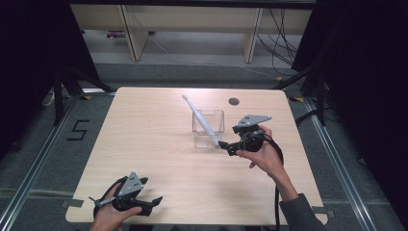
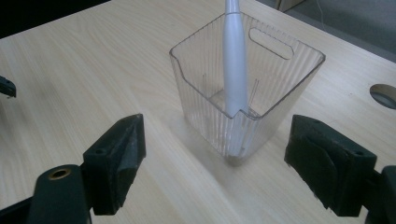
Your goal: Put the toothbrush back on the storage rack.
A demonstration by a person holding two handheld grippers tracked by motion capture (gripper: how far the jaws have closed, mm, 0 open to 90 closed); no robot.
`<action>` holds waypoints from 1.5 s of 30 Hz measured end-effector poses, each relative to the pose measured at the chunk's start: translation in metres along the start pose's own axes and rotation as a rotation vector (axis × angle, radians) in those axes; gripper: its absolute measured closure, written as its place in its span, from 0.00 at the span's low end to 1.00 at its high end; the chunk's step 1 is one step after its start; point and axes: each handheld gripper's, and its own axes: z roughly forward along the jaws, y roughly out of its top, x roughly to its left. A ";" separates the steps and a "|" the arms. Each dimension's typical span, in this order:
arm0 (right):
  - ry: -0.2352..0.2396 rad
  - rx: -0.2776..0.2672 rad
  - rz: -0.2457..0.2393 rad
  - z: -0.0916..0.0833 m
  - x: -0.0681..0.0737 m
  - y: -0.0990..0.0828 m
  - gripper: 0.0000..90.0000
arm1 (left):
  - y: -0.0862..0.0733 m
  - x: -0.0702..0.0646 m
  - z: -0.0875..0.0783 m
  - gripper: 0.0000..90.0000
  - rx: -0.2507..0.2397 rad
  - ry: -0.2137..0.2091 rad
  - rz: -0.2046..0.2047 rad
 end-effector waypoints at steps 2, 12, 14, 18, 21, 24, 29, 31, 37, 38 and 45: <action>0.004 -0.010 -0.013 0.000 -0.001 -0.002 0.23 | 0.000 0.000 0.000 0.17 -0.001 0.007 0.002; 0.006 0.004 0.008 -0.002 0.003 -0.015 0.23 | 0.000 -0.001 0.001 0.17 -0.014 0.003 -0.012; 0.014 0.004 -0.012 -0.002 0.003 -0.017 0.23 | 0.000 -0.002 0.002 0.17 -0.019 0.004 -0.013; 0.016 0.005 -0.012 -0.003 0.003 -0.021 0.23 | -0.001 0.000 0.001 0.17 -0.006 0.014 -0.002; 0.009 0.002 -0.005 -0.003 0.003 -0.024 0.23 | 0.000 -0.002 0.002 0.17 -0.016 0.010 -0.013; 0.007 0.013 0.002 -0.004 0.004 -0.028 0.23 | 0.000 -0.001 0.001 0.17 -0.011 0.004 -0.011; 0.002 0.001 -0.014 -0.006 0.004 -0.035 0.23 | -0.001 -0.001 0.001 0.17 -0.019 0.001 -0.011; 0.011 0.012 0.018 -0.006 0.006 -0.038 0.23 | -0.001 -0.001 0.001 0.17 -0.019 0.003 -0.012; 0.020 0.010 -0.006 -0.007 0.006 -0.044 0.23 | 0.000 0.000 0.000 0.17 0.002 0.018 0.002; 0.007 0.005 0.002 -0.008 0.007 -0.045 0.23 | -0.001 -0.001 0.001 0.17 -0.007 0.010 -0.005; 0.021 0.003 -0.012 -0.009 0.008 -0.054 0.22 | -0.001 0.000 0.000 0.17 -0.002 0.010 0.002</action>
